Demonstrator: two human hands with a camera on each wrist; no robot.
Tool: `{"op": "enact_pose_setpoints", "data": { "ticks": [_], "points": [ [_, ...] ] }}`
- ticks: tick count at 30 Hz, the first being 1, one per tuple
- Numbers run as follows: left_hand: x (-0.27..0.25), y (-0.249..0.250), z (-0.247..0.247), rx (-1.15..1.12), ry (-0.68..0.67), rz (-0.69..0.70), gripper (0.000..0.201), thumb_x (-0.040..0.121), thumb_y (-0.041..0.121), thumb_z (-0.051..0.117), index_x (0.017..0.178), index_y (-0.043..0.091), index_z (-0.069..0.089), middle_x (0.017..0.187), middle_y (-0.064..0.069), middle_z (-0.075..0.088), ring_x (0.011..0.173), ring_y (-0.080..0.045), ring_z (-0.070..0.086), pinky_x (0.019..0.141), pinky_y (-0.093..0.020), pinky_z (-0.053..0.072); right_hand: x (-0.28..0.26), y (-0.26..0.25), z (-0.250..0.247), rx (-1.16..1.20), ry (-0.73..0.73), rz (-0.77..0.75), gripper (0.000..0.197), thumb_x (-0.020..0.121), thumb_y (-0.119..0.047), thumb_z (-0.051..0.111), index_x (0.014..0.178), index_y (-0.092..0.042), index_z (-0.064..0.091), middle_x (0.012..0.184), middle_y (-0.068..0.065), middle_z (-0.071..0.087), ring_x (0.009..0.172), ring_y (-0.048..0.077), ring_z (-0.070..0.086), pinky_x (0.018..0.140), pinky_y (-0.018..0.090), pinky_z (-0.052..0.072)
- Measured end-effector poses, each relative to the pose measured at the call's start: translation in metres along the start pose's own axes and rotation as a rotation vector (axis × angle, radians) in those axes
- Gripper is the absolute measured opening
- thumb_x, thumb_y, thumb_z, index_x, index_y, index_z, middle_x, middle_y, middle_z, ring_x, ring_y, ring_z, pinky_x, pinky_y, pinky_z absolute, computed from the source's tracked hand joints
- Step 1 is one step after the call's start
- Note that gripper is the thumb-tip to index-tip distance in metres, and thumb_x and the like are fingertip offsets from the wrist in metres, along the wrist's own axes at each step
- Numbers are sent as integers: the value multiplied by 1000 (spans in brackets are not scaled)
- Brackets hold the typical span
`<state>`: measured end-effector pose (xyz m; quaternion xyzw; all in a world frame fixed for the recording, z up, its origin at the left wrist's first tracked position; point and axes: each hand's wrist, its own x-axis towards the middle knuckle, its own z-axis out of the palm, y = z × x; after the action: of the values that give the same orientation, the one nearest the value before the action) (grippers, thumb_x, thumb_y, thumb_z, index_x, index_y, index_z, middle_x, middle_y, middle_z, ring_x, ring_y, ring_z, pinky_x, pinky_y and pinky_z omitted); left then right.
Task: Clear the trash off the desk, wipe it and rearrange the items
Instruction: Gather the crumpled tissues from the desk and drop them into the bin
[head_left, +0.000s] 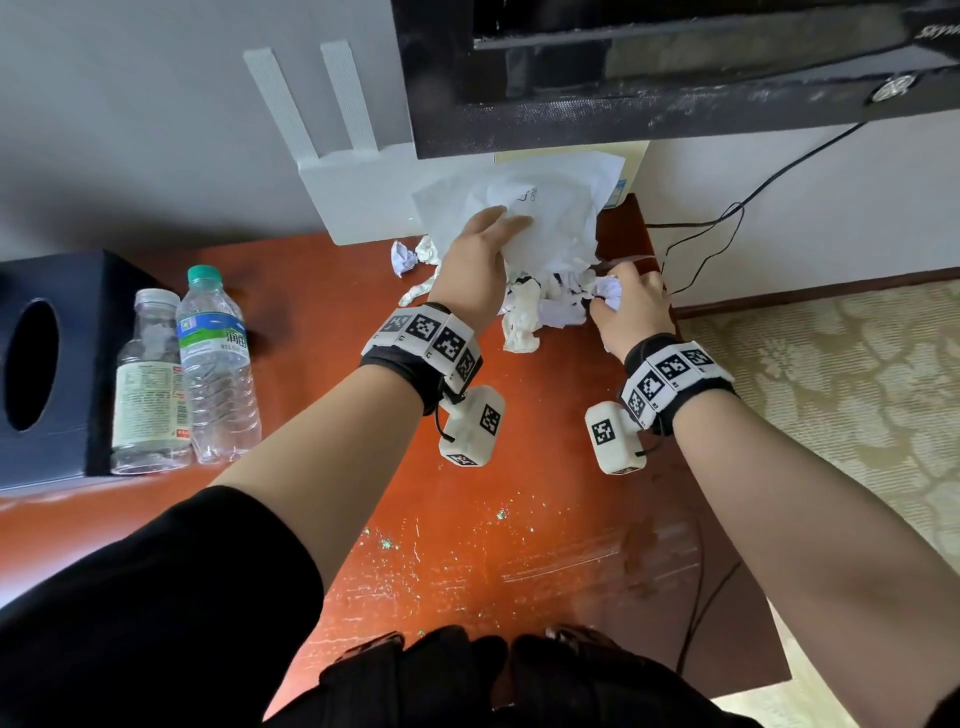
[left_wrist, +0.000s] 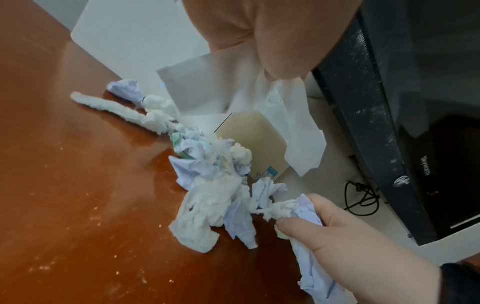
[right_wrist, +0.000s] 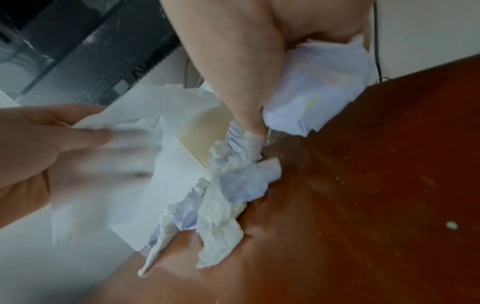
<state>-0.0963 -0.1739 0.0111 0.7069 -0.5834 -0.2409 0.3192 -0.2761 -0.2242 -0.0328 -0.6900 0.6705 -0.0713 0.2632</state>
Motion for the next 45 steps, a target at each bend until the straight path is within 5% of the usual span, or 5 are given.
{"op": "enact_pose_setpoints", "data": {
  "ticks": [12, 17, 28, 39, 45],
  "points": [
    [-70, 11, -48, -3, 33, -18, 55, 89, -14, 27, 133, 9, 52, 147, -16, 36, 135, -30, 36, 113, -29, 27, -62, -29, -39, 66, 128, -52, 25, 90, -14, 48, 115, -11, 49, 120, 15, 41, 109, 34, 47, 71, 37, 47],
    [-105, 1, -61, -46, 62, -33, 52, 90, -12, 28, 130, 8, 55, 146, -17, 37, 135, -30, 36, 113, -29, 27, -97, -37, -38, 50, 133, -52, 27, 93, -17, 48, 119, -13, 50, 124, 15, 42, 111, 34, 47, 72, 31, 39],
    [-184, -29, -88, -61, 57, 1, 54, 87, -14, 28, 127, 7, 57, 143, -17, 41, 132, -31, 39, 111, -30, 29, -188, -58, -9, 38, 124, -31, 33, 92, -22, 50, 125, -16, 46, 123, 14, 42, 117, 32, 41, 84, 43, 48],
    [-264, -59, -125, -50, 16, 111, 52, 87, -12, 31, 127, 8, 58, 142, -17, 44, 132, -31, 41, 110, -30, 30, -297, -79, 25, 158, 198, 2, 32, 92, -20, 49, 124, -18, 47, 123, 11, 43, 114, 30, 44, 80, 32, 40],
    [-303, -65, -133, -46, -41, 166, 53, 87, -13, 30, 127, 8, 58, 143, -16, 43, 133, -29, 40, 111, -29, 28, -354, -78, 41, 197, 264, 32, 21, 92, -21, 50, 114, -20, 50, 119, 10, 44, 108, 29, 48, 87, 38, 46]
  ]
}}
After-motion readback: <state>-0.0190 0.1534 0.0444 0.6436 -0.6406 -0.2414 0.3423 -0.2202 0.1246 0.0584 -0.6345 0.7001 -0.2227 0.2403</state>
